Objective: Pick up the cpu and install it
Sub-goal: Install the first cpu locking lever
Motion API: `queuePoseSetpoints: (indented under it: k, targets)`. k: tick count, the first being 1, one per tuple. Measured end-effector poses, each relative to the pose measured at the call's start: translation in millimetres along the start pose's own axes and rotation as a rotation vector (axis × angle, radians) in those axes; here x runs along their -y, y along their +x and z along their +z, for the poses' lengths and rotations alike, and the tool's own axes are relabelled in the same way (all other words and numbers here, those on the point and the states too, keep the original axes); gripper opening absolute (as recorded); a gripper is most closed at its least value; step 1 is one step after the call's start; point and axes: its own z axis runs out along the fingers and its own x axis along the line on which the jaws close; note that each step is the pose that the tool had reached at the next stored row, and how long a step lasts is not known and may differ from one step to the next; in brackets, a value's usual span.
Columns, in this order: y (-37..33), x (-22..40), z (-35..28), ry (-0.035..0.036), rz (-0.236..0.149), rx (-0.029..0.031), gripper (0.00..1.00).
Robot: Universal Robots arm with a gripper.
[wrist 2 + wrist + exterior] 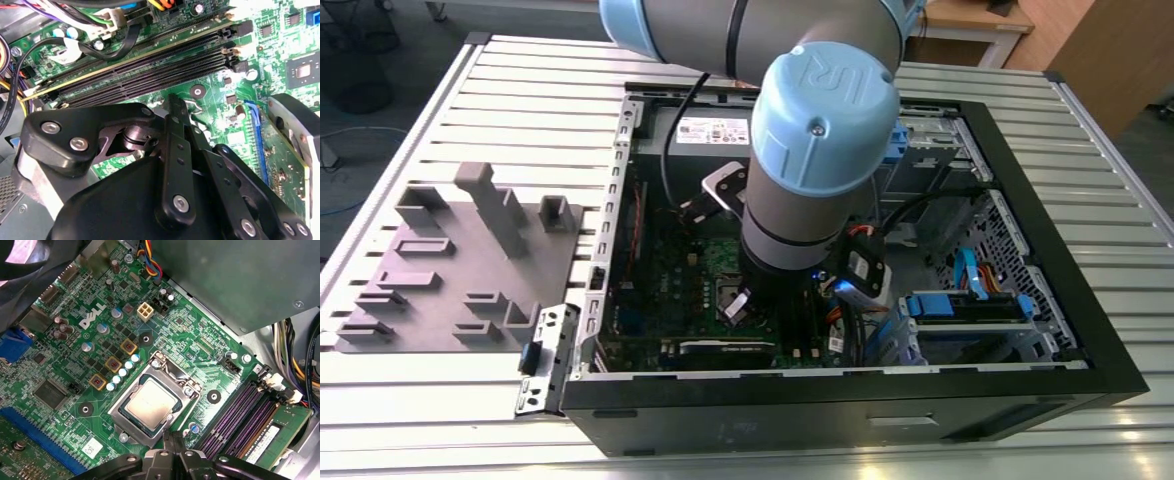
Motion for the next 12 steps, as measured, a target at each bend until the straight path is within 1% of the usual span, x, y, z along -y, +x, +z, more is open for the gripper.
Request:
queuePoseSetpoints:
  k: [7,10,12]
  targets:
    - [3.3,3.7,-0.7,0.0001,0.0,-0.0002,0.11]
    - [3.5,3.8,-0.8,0.0,0.0,-0.0002,0.11]
    - [3.4,3.7,-2.0,-0.0004,0.0,0.0001,0.11]
